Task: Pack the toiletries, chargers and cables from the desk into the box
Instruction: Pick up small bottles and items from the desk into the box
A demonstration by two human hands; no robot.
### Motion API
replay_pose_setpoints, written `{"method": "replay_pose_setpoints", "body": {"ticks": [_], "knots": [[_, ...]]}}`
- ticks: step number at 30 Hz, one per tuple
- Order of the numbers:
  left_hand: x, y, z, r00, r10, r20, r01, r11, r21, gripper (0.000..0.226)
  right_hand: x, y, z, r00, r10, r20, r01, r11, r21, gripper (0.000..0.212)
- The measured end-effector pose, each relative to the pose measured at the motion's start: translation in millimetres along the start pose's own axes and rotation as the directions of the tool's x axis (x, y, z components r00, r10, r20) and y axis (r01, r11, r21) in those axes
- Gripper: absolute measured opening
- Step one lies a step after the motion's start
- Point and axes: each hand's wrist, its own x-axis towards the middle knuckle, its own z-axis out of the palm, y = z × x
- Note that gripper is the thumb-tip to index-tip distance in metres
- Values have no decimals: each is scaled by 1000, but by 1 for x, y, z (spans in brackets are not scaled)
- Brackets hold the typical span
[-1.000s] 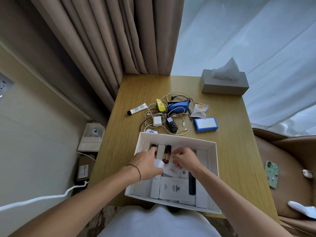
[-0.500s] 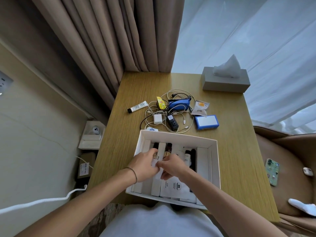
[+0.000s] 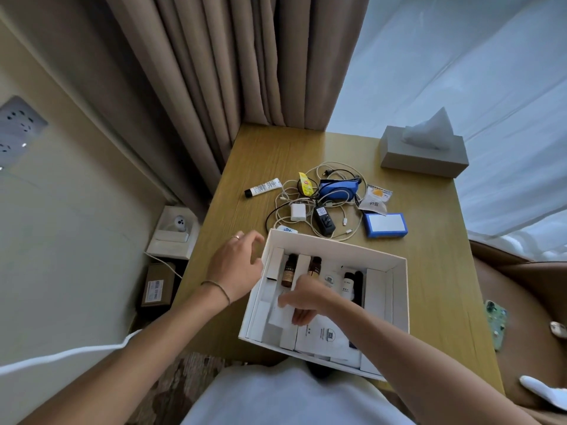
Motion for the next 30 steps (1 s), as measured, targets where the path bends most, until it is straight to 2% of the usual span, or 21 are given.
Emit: {"method": "replay_pose_setpoints", "body": {"ticks": [3,8,15,18,22,26,30], "knots": [[0,-5,6,999,-22,35,23,999,-26,46,8,-10,2,999,35,-30,-37,997,-73,30],[0,-10,13,999,-14,44,16,999,-41,51,22,-25,7,995,96,-34,-101,975,-200,31],[7,-11,14,999,10,53,-7,998,-62,54,32,-34,0,987,153,-43,-158,964,-215,36],[9,-12,15,998,24,57,-18,994,-103,53,28,-32,-1,988,123,-99,-141,968,-209,38],[16,-13,12,999,47,23,-42,984,-174,36,11,-31,-5,986,60,-154,-91,974,-209,43],[34,-13,7,999,47,5,-45,981,-191,27,-13,-41,-26,995,37,-96,-55,980,-192,56],[64,-1,-2,996,84,40,-77,986,-149,27,-41,-61,-68,993,-33,-117,18,992,-123,46]]}}
